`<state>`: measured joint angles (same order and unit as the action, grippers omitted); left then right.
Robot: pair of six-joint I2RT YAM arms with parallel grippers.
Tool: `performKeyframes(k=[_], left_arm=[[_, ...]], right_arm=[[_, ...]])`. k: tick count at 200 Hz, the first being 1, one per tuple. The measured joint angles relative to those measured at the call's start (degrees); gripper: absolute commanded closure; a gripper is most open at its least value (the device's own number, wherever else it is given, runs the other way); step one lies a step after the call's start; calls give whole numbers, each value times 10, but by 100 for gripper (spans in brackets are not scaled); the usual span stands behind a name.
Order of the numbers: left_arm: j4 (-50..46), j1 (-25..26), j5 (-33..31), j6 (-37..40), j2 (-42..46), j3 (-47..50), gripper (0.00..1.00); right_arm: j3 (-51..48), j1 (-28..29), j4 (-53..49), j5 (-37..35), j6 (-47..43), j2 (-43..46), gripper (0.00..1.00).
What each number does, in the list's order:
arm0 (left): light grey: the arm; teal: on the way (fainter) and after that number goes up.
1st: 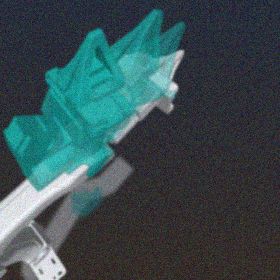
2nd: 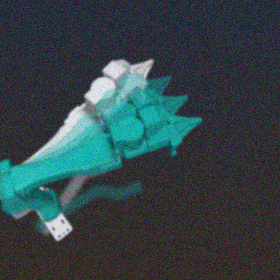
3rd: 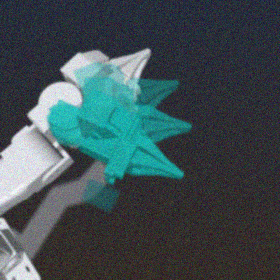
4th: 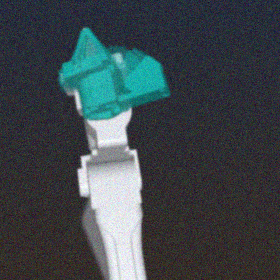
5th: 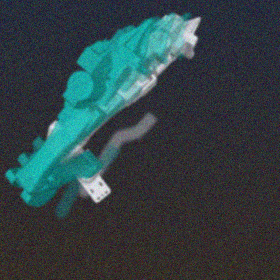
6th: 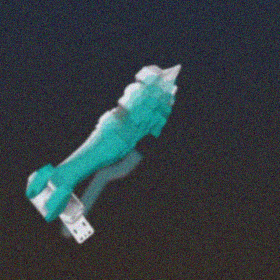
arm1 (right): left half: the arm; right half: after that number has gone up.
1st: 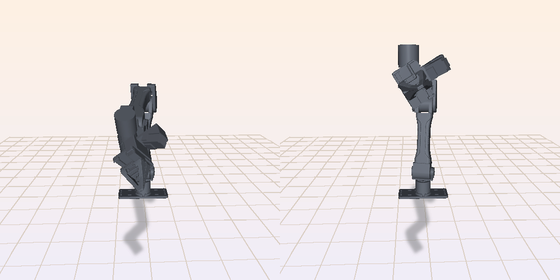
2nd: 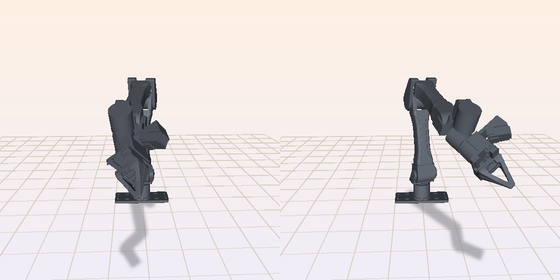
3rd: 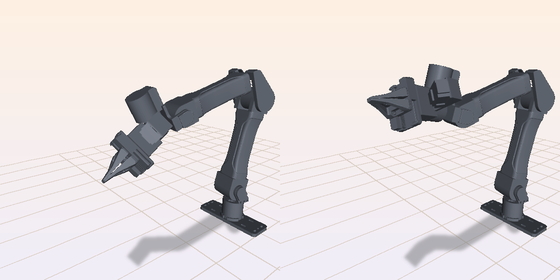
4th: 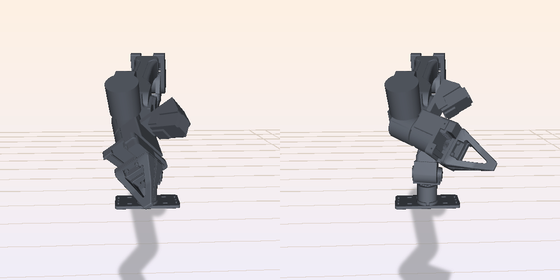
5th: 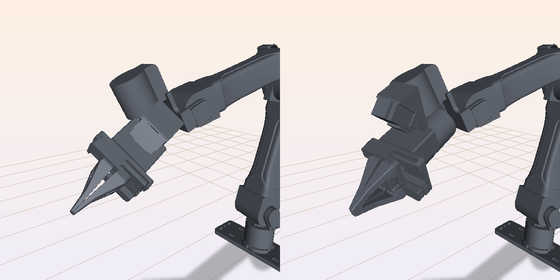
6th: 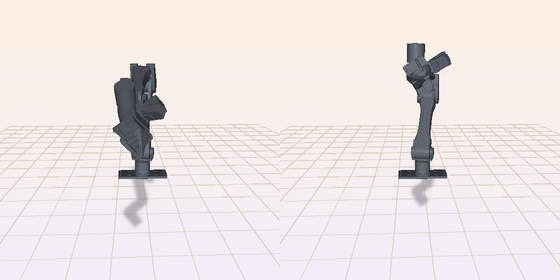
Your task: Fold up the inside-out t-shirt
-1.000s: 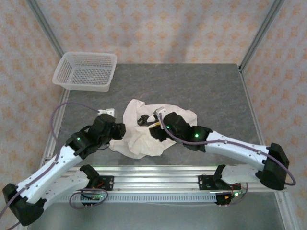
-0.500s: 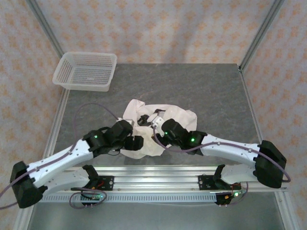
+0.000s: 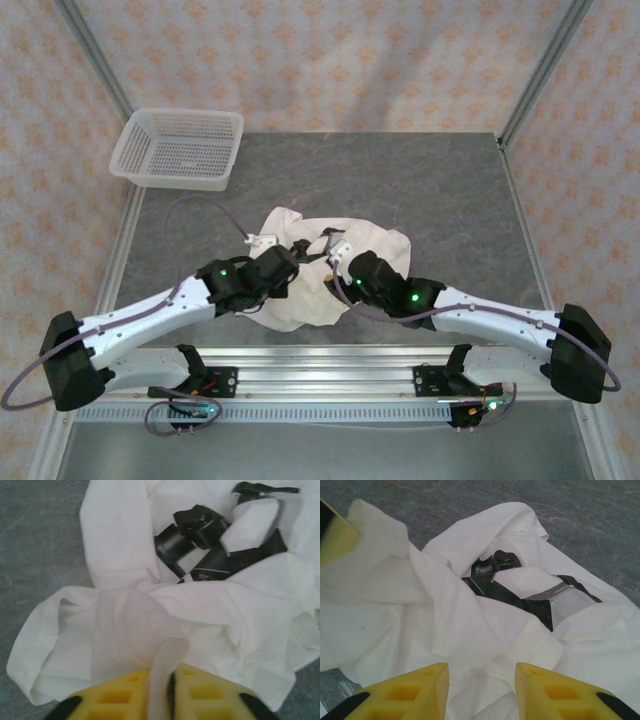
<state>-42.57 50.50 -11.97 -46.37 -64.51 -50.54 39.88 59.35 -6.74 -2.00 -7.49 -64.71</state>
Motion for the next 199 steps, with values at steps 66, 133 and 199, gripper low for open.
performKeyframes(k=[66, 133, 199], left_arm=[[41, -106, 140, -6, 83, 101, 100], [194, -200, 325, -21, 214, 188, 100], [276, -238, 403, -48, 227, 189, 100]], right_arm=[[-3, 0, 1, 13, -3, 3, 59], [-35, 2, 127, 166, -134, -29, 46], [9, 5, 221, 221, -305, -165, 44]])
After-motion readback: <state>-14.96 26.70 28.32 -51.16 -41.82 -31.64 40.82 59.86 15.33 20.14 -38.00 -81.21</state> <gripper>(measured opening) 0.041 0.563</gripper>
